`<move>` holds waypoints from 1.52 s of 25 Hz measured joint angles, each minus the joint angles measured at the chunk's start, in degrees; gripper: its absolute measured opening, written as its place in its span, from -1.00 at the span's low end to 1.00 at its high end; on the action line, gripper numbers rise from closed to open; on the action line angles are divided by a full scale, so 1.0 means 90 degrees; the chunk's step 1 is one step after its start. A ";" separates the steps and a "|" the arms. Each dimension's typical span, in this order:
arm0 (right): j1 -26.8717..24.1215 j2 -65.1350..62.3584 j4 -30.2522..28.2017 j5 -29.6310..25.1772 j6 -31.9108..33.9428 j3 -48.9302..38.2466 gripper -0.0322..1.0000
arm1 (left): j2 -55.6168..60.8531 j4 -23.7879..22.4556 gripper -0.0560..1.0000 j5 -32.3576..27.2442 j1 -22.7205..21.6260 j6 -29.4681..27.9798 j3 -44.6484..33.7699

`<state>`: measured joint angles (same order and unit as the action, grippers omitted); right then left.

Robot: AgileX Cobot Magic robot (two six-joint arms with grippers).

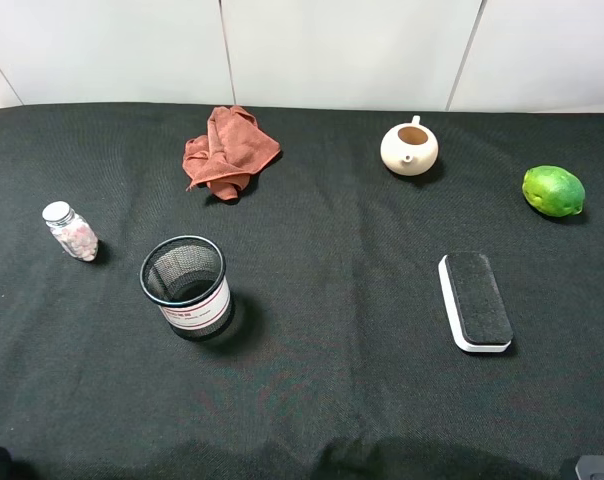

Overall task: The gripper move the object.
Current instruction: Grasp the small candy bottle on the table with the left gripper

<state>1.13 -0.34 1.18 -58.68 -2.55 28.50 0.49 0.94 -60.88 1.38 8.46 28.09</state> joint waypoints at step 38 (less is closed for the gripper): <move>0.0000 0.0000 0.0000 0.0000 0.0000 0.0000 0.41 | 0.0000 -0.0192 0.98 0.0059 0.0000 -0.0094 0.0062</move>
<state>1.13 -0.34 1.18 -58.68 -2.55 28.50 0.49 -0.79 -60.35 1.38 7.62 28.65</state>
